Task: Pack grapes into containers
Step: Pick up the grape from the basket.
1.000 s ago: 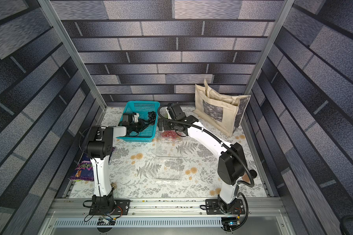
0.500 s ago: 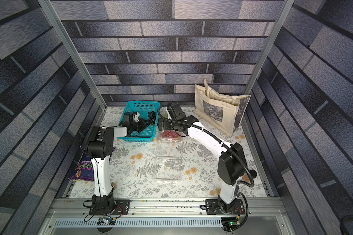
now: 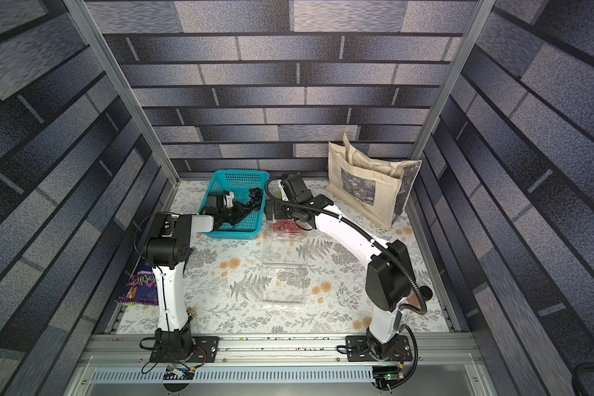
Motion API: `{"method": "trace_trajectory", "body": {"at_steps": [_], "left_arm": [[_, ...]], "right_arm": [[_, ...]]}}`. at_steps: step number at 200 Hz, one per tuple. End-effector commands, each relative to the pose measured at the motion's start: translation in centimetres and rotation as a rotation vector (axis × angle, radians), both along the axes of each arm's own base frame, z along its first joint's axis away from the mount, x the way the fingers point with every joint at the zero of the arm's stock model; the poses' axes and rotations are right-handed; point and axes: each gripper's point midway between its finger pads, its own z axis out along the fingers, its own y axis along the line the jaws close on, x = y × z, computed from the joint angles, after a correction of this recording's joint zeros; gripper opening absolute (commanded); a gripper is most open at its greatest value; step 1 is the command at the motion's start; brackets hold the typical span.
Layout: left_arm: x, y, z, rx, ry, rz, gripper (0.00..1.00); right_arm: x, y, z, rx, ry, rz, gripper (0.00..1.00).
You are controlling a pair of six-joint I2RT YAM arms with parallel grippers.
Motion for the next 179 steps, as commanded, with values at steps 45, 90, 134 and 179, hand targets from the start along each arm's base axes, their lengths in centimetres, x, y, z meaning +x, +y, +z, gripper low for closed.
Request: {"method": "trace_trajectory", "body": {"at_steps": [45, 90, 134, 179], "left_arm": [[0.9, 0.7, 3.1, -0.016, -0.074, 0.015, 0.15], [1.6, 0.5, 4.2, -0.02, -0.095, 0.013, 0.0], [1.4, 0.2, 8.8, 0.017, -0.157, -0.017, 0.0], [0.2, 0.5, 13.8, 0.08, -0.207, -0.021, 0.0]], "right_arm": [[0.0, 0.5, 0.4, 0.011, -0.006, 0.006, 1.0], [0.0, 0.4, 0.4, 0.0, -0.004, 0.009, 1.0], [-0.9, 0.0, 0.0, -0.005, 0.005, 0.01, 1.0], [-2.6, -1.4, -0.5, -0.017, 0.026, -0.004, 1.0]]}}
